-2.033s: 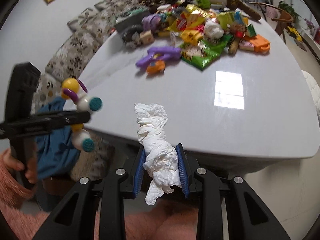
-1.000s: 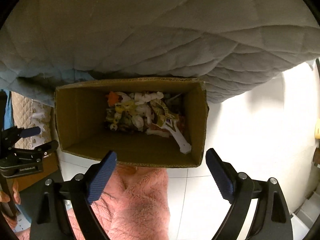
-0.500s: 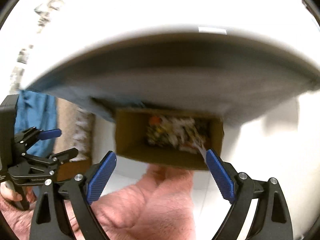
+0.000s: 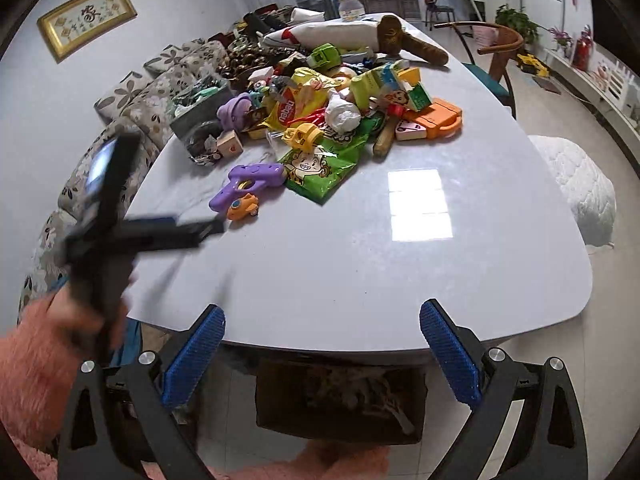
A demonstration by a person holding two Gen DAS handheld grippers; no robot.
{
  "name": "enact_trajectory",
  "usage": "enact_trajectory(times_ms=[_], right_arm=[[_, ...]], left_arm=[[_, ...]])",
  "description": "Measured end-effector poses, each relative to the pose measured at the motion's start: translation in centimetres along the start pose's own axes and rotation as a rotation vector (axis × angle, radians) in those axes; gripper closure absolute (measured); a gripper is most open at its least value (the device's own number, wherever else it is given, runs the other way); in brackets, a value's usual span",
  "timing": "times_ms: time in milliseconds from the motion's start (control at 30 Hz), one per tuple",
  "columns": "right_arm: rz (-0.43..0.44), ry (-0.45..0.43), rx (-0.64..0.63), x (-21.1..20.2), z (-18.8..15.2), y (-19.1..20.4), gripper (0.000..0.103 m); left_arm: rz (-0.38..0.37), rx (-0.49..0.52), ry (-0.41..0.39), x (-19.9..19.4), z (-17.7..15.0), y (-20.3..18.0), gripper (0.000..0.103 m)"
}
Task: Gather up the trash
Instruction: 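Grasp the purple toy gun with the left gripper while the right gripper grasps the orange rocket toy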
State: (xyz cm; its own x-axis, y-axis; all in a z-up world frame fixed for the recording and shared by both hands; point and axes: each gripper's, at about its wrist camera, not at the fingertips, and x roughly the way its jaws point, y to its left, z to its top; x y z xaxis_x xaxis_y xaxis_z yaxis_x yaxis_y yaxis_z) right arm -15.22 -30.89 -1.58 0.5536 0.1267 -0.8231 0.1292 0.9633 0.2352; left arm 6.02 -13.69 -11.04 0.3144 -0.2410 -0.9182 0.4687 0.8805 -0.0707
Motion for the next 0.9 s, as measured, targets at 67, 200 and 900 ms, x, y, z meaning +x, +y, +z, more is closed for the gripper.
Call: enact_trajectory(times_ms=[67, 200, 900], right_arm=[[-0.008, -0.008, 0.012, -0.4, -0.4, -0.1, 0.007], [-0.019, 0.004, 0.04, -0.6, -1.4, -0.8, 0.007], [0.062, 0.073, -0.237, 12.8, 7.9, 8.9, 0.01]], left_arm=[[-0.005, -0.011, 0.033, 1.5, 2.2, 0.1, 0.01], [-0.006, -0.012, 0.108, 4.6, 5.1, 0.0, 0.01], [-0.139, -0.288, -0.088, -6.7, -5.8, 11.1, 0.026]])
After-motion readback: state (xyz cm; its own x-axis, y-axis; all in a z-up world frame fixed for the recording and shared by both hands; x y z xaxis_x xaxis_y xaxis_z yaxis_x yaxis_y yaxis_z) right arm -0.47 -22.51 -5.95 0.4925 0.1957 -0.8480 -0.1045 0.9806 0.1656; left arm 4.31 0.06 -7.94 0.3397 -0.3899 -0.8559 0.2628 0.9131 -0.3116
